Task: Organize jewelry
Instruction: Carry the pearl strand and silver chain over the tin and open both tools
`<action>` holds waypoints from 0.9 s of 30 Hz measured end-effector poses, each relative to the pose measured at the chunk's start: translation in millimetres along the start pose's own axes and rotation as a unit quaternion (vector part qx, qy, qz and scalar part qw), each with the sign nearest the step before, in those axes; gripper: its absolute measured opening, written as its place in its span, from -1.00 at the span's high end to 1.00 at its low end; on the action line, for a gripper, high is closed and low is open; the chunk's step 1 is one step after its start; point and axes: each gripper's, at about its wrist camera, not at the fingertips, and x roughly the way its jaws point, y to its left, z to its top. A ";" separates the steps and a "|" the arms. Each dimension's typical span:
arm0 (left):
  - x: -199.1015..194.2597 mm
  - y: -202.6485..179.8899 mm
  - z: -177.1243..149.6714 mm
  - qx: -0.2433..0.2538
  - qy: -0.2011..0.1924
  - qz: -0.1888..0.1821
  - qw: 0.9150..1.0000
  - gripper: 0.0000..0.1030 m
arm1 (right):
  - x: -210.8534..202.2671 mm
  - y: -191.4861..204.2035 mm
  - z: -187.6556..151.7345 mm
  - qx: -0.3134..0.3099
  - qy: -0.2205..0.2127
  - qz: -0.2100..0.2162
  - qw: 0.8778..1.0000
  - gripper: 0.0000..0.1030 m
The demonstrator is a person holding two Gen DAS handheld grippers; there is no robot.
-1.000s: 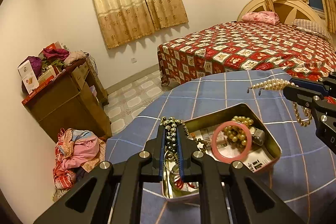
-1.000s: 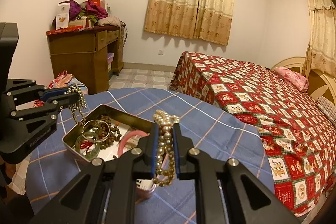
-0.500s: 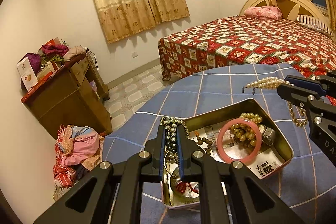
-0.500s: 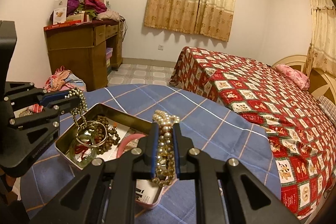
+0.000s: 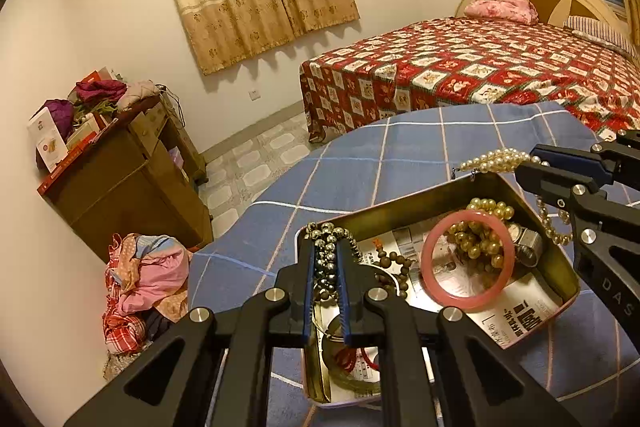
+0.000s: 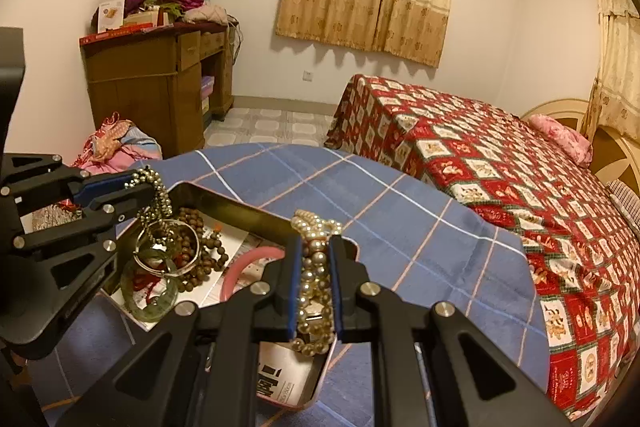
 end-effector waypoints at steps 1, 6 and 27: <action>1.9 0.2 -1.1 0.000 0.002 -0.001 1.000 0.82 | 2.2 0.2 -0.7 0.001 0.003 0.001 1.000 0.72; 8.9 -1.1 -5.1 0.001 0.008 -0.003 1.000 0.81 | 9.4 4.1 -2.5 0.000 0.013 0.006 1.000 0.72; 22.7 1.8 -18.5 0.005 0.027 0.006 1.000 0.81 | 23.7 12.9 -10.7 -0.008 0.040 0.009 0.999 0.71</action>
